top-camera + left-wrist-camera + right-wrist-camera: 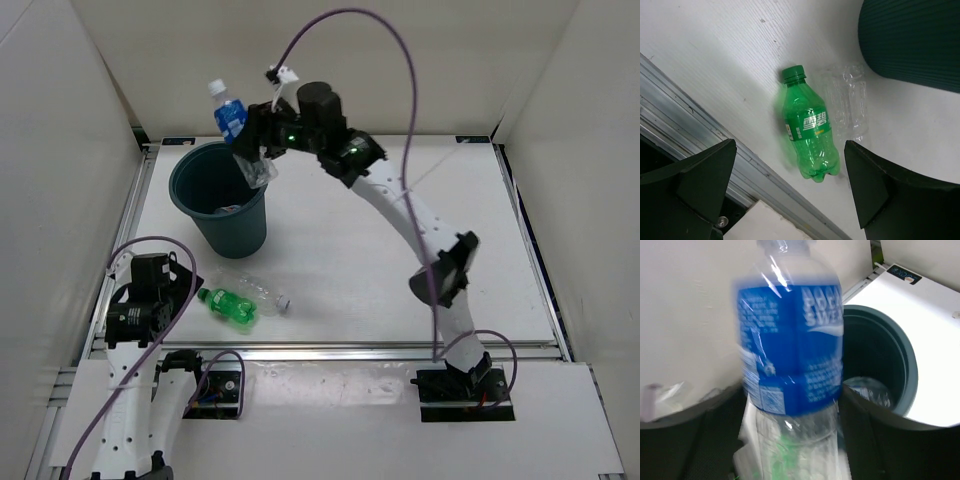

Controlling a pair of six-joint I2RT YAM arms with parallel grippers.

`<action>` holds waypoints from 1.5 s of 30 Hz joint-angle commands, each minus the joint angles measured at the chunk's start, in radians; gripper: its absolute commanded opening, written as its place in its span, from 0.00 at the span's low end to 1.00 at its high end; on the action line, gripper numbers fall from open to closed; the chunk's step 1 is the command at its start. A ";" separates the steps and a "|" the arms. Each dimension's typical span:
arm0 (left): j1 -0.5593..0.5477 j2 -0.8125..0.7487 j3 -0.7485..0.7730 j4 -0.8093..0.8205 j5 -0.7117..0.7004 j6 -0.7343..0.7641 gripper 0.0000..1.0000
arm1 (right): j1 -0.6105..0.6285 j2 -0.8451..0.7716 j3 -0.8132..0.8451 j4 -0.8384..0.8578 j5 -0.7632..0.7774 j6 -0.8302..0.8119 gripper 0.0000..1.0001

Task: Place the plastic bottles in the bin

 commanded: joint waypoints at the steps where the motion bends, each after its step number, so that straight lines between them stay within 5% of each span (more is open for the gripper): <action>1: -0.003 0.001 0.035 0.011 0.055 0.084 1.00 | 0.034 0.165 0.120 0.113 -0.027 -0.020 0.77; 8: -0.003 -0.017 0.035 -0.014 0.090 0.089 1.00 | 0.049 0.165 0.067 0.238 -0.012 -0.016 1.00; 14: -0.003 -0.026 0.014 0.008 0.090 0.014 1.00 | 0.049 -0.022 -0.100 0.046 0.074 -0.083 1.00; 19: -0.003 -0.077 -0.089 0.098 0.159 -0.055 1.00 | 0.039 -0.341 -0.437 -0.011 0.252 -0.126 1.00; 23: -0.003 -0.060 -0.167 0.135 0.227 -0.178 1.00 | -0.006 -0.505 -0.551 -0.093 0.252 -0.126 1.00; 28: -0.003 0.053 -0.224 0.112 0.236 -0.242 1.00 | -0.026 -0.560 -0.633 -0.181 0.252 -0.114 1.00; 45: -0.003 0.244 -0.465 0.507 0.268 -0.307 1.00 | -0.046 -0.634 -0.642 -0.356 0.238 -0.178 1.00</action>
